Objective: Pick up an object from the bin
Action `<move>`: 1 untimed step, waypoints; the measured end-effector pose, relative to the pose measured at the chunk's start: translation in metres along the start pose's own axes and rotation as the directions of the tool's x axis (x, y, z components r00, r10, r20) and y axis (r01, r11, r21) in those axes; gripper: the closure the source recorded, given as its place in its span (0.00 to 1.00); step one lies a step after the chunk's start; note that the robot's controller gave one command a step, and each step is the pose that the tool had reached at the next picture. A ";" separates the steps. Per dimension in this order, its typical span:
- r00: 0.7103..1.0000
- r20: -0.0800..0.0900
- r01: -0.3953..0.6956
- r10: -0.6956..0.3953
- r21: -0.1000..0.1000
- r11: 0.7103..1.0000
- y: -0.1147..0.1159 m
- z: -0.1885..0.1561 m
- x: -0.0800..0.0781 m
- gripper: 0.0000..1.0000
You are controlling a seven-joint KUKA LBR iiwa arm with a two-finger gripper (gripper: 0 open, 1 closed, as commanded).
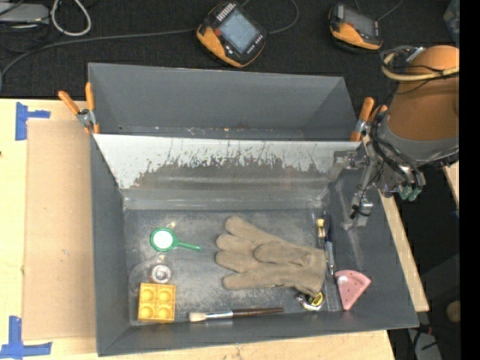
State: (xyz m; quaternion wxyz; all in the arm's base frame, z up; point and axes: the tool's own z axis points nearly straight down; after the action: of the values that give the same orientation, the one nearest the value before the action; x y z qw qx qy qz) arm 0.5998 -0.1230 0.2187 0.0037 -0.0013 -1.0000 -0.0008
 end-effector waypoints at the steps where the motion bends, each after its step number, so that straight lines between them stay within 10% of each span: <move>1: 1.000 0.007 0.005 -0.005 0.001 1.000 0.001 -0.004 -0.002 0.00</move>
Offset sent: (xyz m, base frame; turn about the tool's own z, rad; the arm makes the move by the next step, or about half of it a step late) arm -0.0061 0.0669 -0.1487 0.2230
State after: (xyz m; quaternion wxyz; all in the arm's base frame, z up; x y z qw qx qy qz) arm 0.6015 -0.1221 0.2228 0.0000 0.0009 -1.0000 -0.0002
